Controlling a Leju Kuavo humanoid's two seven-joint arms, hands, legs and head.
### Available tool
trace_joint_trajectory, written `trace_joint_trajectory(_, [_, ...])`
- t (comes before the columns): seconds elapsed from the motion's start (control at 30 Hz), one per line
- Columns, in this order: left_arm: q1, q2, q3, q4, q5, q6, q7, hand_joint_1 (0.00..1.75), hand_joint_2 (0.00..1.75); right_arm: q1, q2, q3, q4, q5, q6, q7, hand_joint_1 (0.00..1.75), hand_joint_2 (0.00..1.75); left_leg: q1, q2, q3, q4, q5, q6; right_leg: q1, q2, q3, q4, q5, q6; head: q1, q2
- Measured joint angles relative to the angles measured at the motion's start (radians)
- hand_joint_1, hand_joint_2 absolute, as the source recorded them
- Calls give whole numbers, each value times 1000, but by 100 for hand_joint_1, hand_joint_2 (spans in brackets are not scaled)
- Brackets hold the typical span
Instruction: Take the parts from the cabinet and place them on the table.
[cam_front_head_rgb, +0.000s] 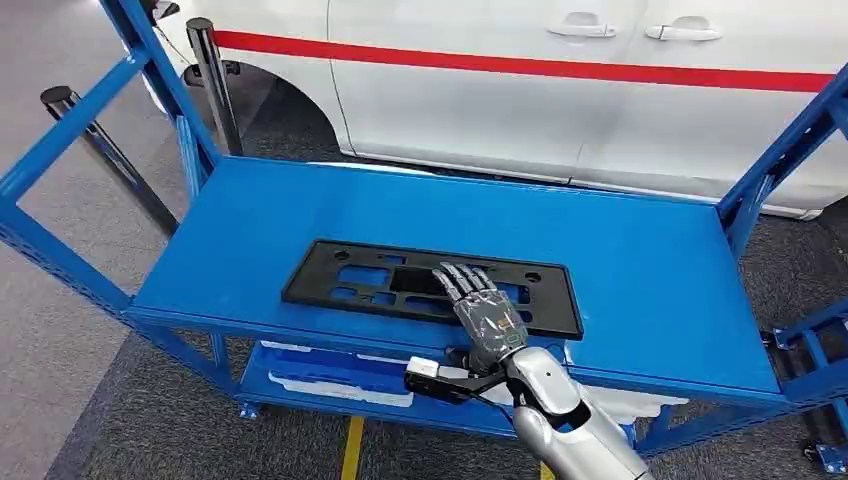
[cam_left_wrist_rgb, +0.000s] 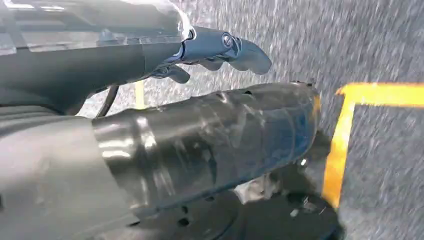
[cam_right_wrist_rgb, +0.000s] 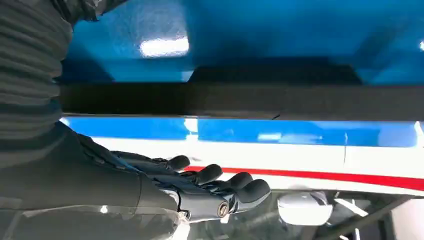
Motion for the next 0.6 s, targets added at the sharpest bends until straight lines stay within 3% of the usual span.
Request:
trace_joint_trajectory(0.03, [1,-1,0,0,0,0,0,0,0,0,0,1,0,0,0,0,0,175,4,0,7,4,-9,-7,-4,0,39,-89,56,3,0,0])
trace_joint_trajectory(0.07, [2,-2,0,0,0,0,0,0,0,0,0,2,1,0,0,0,0,175,6,0,9,9,-19,-17,-6,1,64,-155,78,4,1,0])
trace_joint_trajectory(0.1, [-1,-1,0,0,-1,1,0,0,0,-2,0,3,3,0,1,0,0,175,5,-1,7,19,-23,-24,6,0,55,-165,27,-1,3,0])
trace_joint_trajectory(0.13, [-3,-1,0,0,-2,1,0,0,0,-4,0,3,3,-1,1,-2,0,175,3,-2,-1,21,-30,-34,5,-1,60,-156,33,-20,3,0])
trace_joint_trajectory(0.17, [-1,-1,1,0,-2,1,1,0,0,-4,3,6,1,-2,0,-3,0,175,0,1,1,23,-39,-40,6,2,59,-157,51,-31,3,0])
trace_joint_trajectory(0.27, [-4,-1,1,0,-2,1,1,0,0,-12,3,8,2,-2,0,-3,0,175,4,2,10,44,-50,-52,3,-1,79,-163,47,-52,3,0])
trace_joint_trajectory(0.3, [-5,-2,2,0,-2,1,0,0,0,-14,3,8,2,-2,0,-2,0,175,5,3,-11,87,-75,-56,3,-2,82,-165,44,-57,3,0])
trace_joint_trajectory(0.4, [-4,-2,2,0,-2,1,0,0,0,-13,4,11,2,-2,1,-2,0,175,6,2,-131,299,-169,-64,9,-3,81,-165,40,-64,3,0])
trace_joint_trajectory(0.43, [-4,-2,2,0,-3,1,0,0,0,-13,4,11,2,-2,2,-2,0,175,6,2,-149,322,-168,-63,11,-2,83,-165,39,-65,3,0])
trace_joint_trajectory(0.47, [-2,-2,2,0,-3,1,0,0,0,-13,4,11,3,-2,2,-2,0,175,6,2,-147,301,-141,-59,13,-1,86,-165,38,-66,3,0])
trace_joint_trajectory(0.5, [0,-2,2,0,-3,1,1,0,0,-13,4,11,3,-2,2,-2,0,175,5,2,-125,239,-95,-53,15,1,89,-165,37,-67,3,0])
trace_joint_trajectory(0.53, [-1,-2,2,0,-3,1,1,0,0,-14,4,11,3,-2,2,-2,51,175,3,2,-93,155,-43,-46,16,1,92,-165,36,-66,3,0])
trace_joint_trajectory(0.57, [-1,-2,2,0,-3,1,0,0,0,-14,5,11,3,-2,2,-2,169,175,0,3,-57,66,7,-37,16,1,94,-166,35,-65,3,0])
trace_joint_trajectory(0.6, [-1,-1,2,0,-3,1,1,0,0,-14,5,11,3,-2,3,-2,171,175,-5,4,-53,40,-7,-32,16,1,94,-166,37,-63,4,0])
